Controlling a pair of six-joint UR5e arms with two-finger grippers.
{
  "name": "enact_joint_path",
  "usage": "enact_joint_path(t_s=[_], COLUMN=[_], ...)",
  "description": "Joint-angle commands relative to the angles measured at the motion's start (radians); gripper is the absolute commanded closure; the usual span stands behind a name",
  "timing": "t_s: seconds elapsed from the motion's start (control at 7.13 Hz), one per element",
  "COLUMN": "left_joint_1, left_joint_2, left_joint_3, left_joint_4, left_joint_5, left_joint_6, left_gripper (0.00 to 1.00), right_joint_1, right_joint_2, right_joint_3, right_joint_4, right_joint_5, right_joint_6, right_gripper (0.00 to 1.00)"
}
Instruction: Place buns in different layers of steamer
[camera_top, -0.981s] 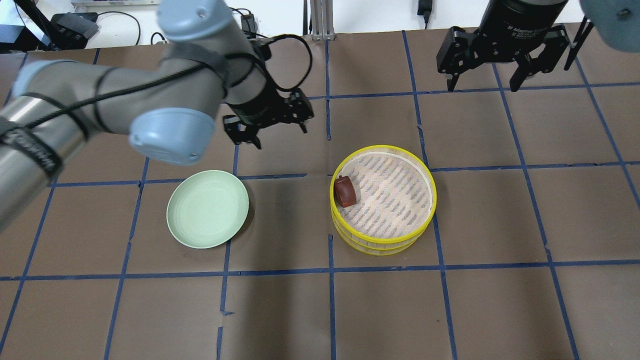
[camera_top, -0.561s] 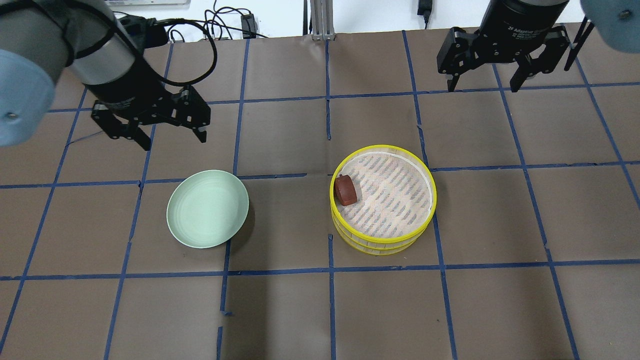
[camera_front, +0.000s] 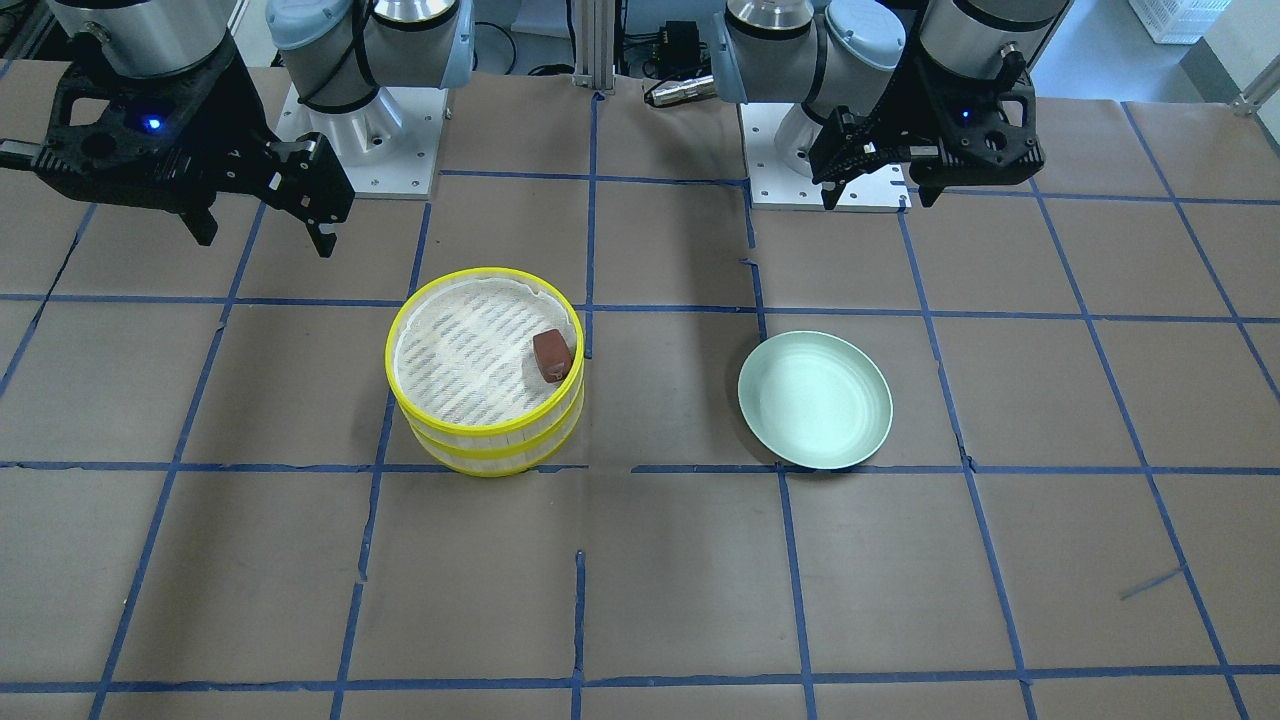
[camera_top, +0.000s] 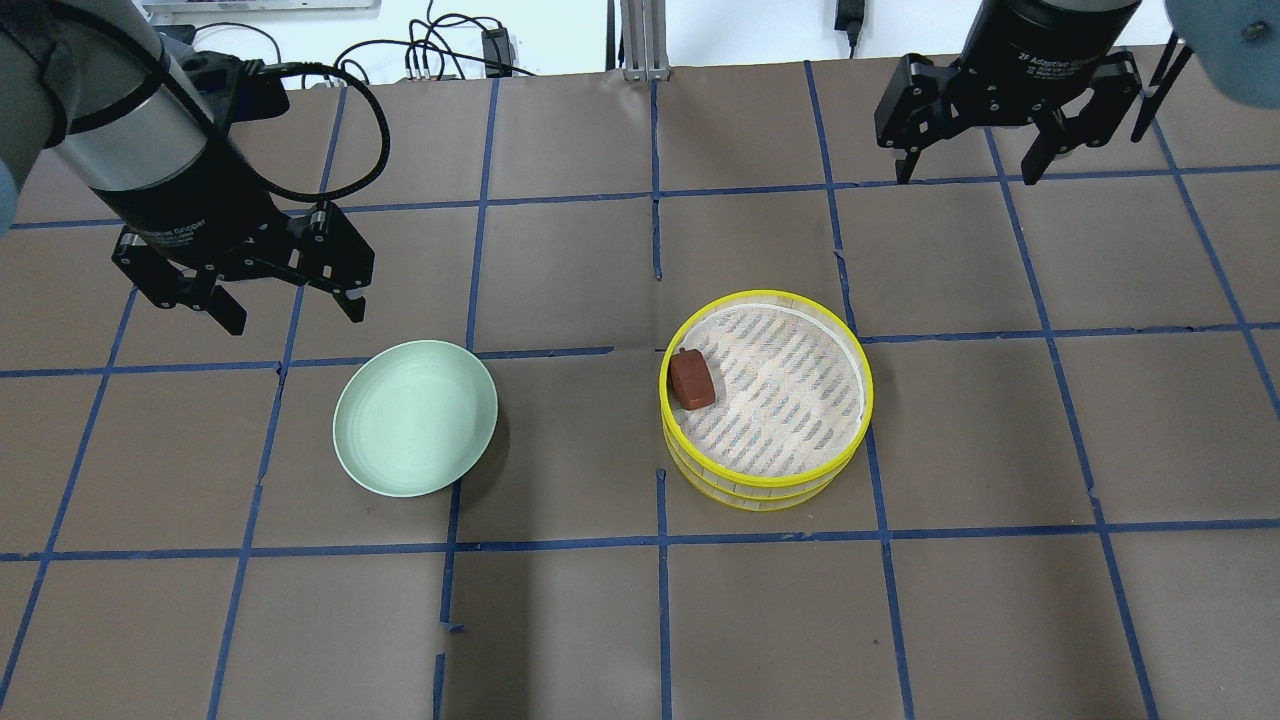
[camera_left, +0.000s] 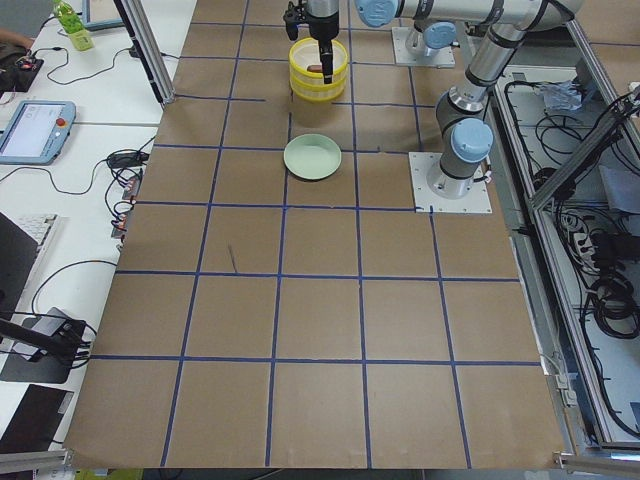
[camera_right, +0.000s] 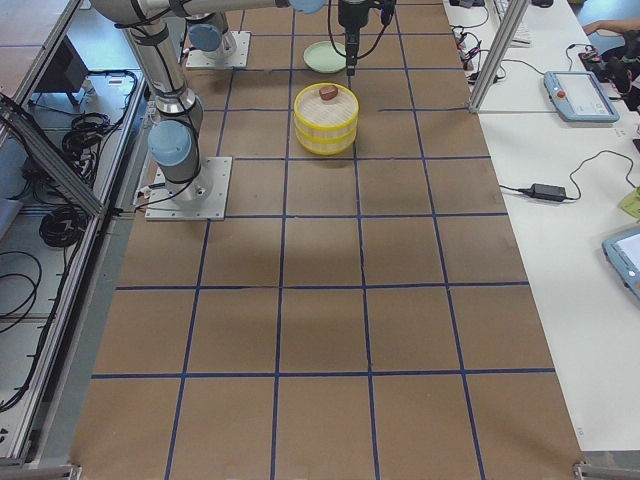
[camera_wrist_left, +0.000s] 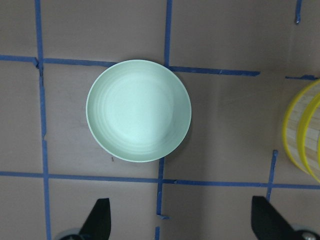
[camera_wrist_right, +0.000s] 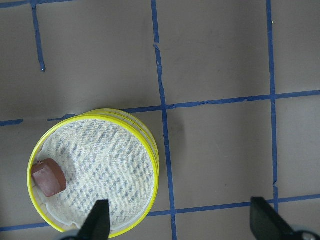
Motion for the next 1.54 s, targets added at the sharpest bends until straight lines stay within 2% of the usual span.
enact_joint_path(t_s=[0.0, 0.84, 1.12, 1.4], left_joint_1=[0.001, -0.003, -0.006, -0.008], left_joint_2=[0.006, 0.006, 0.003, -0.003], left_joint_3=[-0.002, 0.015, 0.015, 0.008], left_joint_4=[-0.007, -0.001, 0.002, 0.007], left_joint_5=[0.003, 0.001, -0.011, -0.007], left_joint_6=[0.005, -0.009, -0.076, -0.048], left_gripper=[0.00, 0.00, 0.00, 0.00], right_joint_1=[0.000, 0.000, 0.002, 0.002], right_joint_2=[0.001, 0.001, 0.001, -0.011], right_joint_3=[0.002, 0.002, 0.006, 0.018], right_joint_4=[0.000, 0.000, 0.000, -0.002], right_joint_5=[0.001, -0.002, -0.002, -0.002], right_joint_6=[-0.002, -0.005, -0.005, -0.005], right_gripper=[0.00, 0.00, 0.00, 0.00])
